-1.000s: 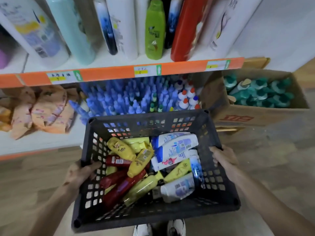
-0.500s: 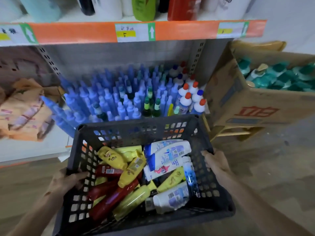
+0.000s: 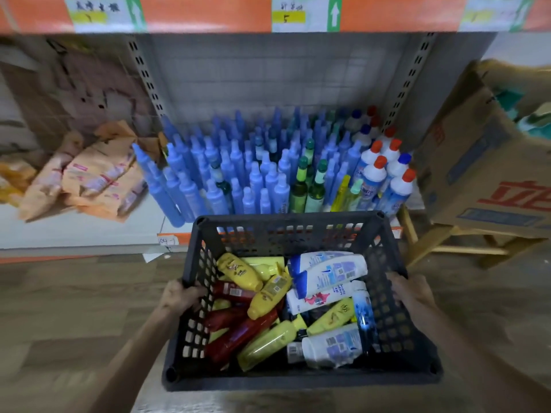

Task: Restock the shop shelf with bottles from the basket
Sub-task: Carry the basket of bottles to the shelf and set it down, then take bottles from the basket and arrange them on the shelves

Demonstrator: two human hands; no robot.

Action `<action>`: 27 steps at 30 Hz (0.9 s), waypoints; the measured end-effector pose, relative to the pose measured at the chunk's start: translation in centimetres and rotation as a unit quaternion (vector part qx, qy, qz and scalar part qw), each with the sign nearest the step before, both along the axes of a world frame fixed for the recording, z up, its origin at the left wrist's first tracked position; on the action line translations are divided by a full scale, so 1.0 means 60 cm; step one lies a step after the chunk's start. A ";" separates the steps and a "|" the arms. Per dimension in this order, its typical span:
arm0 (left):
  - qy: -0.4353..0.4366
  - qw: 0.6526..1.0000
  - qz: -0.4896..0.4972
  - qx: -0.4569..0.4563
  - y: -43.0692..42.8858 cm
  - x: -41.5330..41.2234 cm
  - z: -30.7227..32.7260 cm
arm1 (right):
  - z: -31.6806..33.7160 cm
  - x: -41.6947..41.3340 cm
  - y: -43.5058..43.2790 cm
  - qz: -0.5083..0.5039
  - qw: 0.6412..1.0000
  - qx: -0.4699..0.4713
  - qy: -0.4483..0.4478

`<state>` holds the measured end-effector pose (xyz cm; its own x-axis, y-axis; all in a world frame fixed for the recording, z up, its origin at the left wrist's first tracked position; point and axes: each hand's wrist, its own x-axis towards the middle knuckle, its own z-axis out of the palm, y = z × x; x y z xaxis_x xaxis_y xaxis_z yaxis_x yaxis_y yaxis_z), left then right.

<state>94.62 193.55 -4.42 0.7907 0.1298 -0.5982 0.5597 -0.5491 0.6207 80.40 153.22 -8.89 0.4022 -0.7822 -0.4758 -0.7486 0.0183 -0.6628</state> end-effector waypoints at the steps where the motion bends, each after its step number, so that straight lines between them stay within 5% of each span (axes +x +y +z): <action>1: 0.002 1.000 -0.001 0.000 0.001 -0.003 -0.004 | -0.001 -0.004 0.003 0.002 1.000 -0.002 0.006; 12: -0.008 0.999 0.034 0.008 0.002 0.005 -0.026 | 0.006 -0.011 0.018 0.023 0.999 -0.048 0.007; 17: -0.030 0.998 0.013 0.053 -0.007 0.004 -0.042 | 0.018 -0.010 0.030 0.054 0.989 -0.113 0.078; 20: -0.082 0.971 -0.055 0.216 -0.022 -0.024 -0.024 | 0.023 -0.008 0.070 0.122 0.931 -0.303 0.164; 22: -0.185 0.913 -0.156 0.327 -0.041 -0.040 0.007 | 0.035 -0.008 0.105 0.214 0.883 -0.393 0.139; 24: -0.245 0.875 -0.275 0.315 -0.064 -0.052 0.040 | 0.062 -0.004 0.133 0.315 0.859 -0.392 0.091; 27: -0.239 0.870 -0.328 0.279 -0.102 -0.068 0.123 | 0.161 0.011 0.171 0.396 0.843 -0.360 0.057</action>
<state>90.55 187.42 2.94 0.9457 -0.2780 -0.1686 -0.2362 -0.9439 0.2309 81.08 163.49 0.79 0.9174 -0.3929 -0.0634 -0.3970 -0.8927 -0.2130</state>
